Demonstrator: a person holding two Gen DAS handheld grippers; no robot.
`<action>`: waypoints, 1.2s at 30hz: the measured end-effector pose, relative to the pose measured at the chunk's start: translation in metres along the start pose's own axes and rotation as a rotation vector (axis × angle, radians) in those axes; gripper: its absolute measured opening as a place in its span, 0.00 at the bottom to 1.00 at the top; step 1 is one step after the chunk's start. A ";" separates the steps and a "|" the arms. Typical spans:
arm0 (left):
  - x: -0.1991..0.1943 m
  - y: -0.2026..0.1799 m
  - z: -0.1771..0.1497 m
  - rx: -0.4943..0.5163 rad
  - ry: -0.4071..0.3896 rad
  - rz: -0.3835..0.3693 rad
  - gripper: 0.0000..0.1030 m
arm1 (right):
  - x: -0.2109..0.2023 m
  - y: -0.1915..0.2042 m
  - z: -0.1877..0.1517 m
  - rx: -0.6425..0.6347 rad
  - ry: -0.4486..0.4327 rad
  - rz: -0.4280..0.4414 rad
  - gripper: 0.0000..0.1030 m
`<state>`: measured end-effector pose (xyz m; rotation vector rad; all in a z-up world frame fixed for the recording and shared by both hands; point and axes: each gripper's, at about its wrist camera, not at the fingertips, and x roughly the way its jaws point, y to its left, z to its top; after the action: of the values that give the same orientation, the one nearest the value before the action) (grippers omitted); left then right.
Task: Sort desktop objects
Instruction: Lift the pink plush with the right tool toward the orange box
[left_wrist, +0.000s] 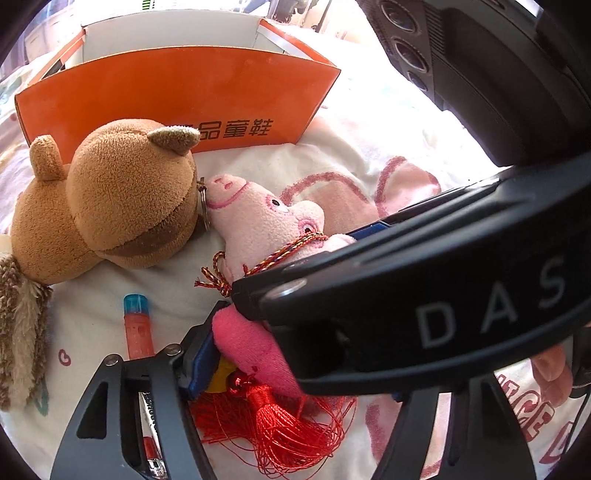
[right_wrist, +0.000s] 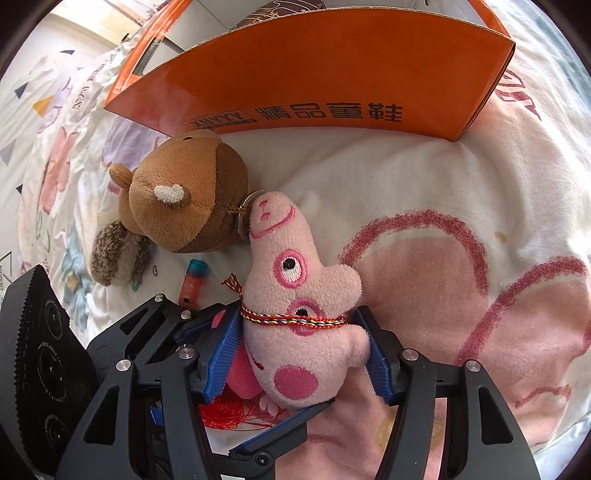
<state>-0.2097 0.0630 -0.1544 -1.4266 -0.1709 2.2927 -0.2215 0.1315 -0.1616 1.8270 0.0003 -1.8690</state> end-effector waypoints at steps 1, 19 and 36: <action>0.000 0.000 0.001 0.000 0.003 -0.001 0.65 | -0.001 0.001 0.000 -0.003 0.000 -0.001 0.55; -0.058 -0.030 0.031 0.046 -0.089 -0.016 0.59 | -0.057 0.023 -0.010 -0.054 -0.067 -0.020 0.49; -0.136 -0.041 0.052 0.146 -0.206 0.060 0.59 | -0.158 0.071 0.025 -0.100 -0.227 -0.010 0.49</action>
<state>-0.1923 0.0492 -0.0045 -1.1383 -0.0216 2.4445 -0.2269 0.1181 0.0134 1.5436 0.0226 -2.0357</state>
